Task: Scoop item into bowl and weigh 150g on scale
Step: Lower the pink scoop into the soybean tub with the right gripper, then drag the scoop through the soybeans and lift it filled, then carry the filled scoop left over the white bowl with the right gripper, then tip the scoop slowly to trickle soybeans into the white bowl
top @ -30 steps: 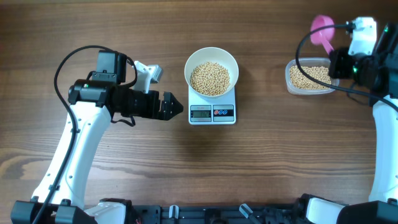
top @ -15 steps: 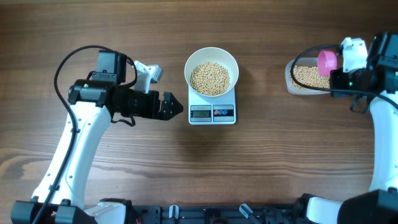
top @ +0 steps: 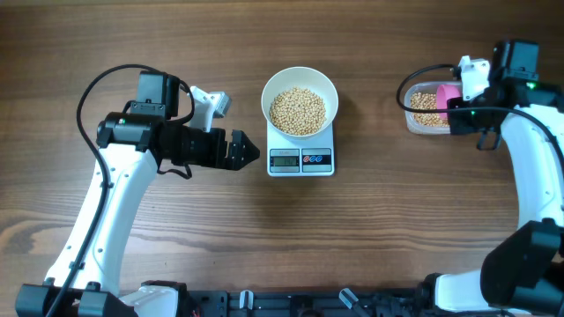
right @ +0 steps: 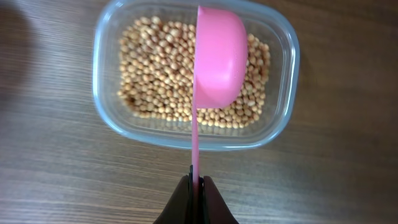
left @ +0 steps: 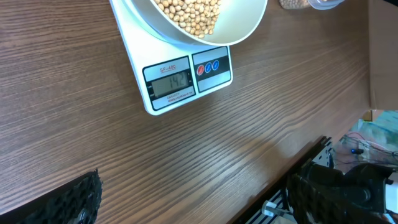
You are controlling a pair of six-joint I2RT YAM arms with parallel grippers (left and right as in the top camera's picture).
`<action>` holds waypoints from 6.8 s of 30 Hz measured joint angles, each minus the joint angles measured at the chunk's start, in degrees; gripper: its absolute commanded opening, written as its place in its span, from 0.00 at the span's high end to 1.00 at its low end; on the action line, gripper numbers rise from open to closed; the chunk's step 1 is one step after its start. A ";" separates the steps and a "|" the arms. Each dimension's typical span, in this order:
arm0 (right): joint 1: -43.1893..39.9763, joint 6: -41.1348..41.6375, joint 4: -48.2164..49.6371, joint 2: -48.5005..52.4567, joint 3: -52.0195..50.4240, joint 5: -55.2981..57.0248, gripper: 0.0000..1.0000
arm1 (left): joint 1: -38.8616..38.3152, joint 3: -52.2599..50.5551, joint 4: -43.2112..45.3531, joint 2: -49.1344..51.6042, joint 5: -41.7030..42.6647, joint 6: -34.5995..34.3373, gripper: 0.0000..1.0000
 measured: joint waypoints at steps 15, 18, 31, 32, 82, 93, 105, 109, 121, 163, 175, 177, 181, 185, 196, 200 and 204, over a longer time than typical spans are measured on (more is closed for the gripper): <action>1.64 7.26 -0.28 0.87 0.00 0.68 0.96 | 0.00 0.00 0.00 0.00 0.00 0.00 0.00; 1.64 7.76 -0.28 0.87 0.00 -0.13 0.96 | 0.00 0.00 0.00 0.00 0.02 0.00 0.00; 1.64 9.07 -0.28 0.87 0.00 -0.55 0.96 | 0.00 0.00 0.00 0.02 0.02 0.00 0.00; 1.64 9.27 -0.26 0.87 0.00 -0.68 0.96 | 0.00 0.00 0.00 0.00 0.00 0.00 0.00; -1.99 12.52 -4.15 0.87 0.00 -19.67 0.96 | 0.00 0.00 0.00 0.02 0.02 0.00 0.00; -12.07 12.74 -4.52 0.87 0.00 -32.63 0.96 | 0.00 0.00 0.02 0.02 0.00 0.00 0.00; -20.44 11.41 -6.08 0.87 0.00 -38.77 0.96 | 0.00 0.00 0.00 0.02 0.02 0.00 0.00; -22.99 9.68 -8.02 0.87 0.00 -41.90 0.96 | 0.00 0.00 0.02 0.00 0.00 0.00 0.00; -29.05 3.65 -13.09 0.87 0.00 -56.59 0.96 | 0.00 0.00 0.02 0.00 0.00 0.00 0.00; 14.25 13.29 13.42 0.92 -0.63 -57.24 0.96 | 0.00 0.00 0.02 0.00 0.02 0.00 0.00; 20.35 8.26 13.33 0.92 -0.63 -42.10 0.96 | 0.00 0.00 0.02 0.00 0.02 0.00 0.00; 20.33 6.93 13.33 0.92 -0.63 -40.89 0.96 | 0.00 0.00 0.00 0.00 0.02 0.00 0.00; 20.39 4.94 13.31 0.92 -0.63 -38.12 0.96 | 0.00 0.00 0.00 0.00 0.02 0.00 0.00; 20.37 4.13 13.16 0.92 -0.63 -36.00 0.96 | 0.00 0.00 0.00 0.00 0.02 0.00 0.00; 21.73 2.62 13.16 0.92 -0.63 -32.85 0.96 | 0.00 0.00 0.00 0.00 0.02 0.00 0.00; 21.97 1.77 13.16 0.92 -0.63 -31.30 0.96 | 0.00 0.00 0.02 0.00 0.02 0.00 0.00; 22.77 0.57 13.18 0.92 -0.63 -28.52 0.96 | 0.00 0.00 0.02 0.00 0.02 0.00 0.00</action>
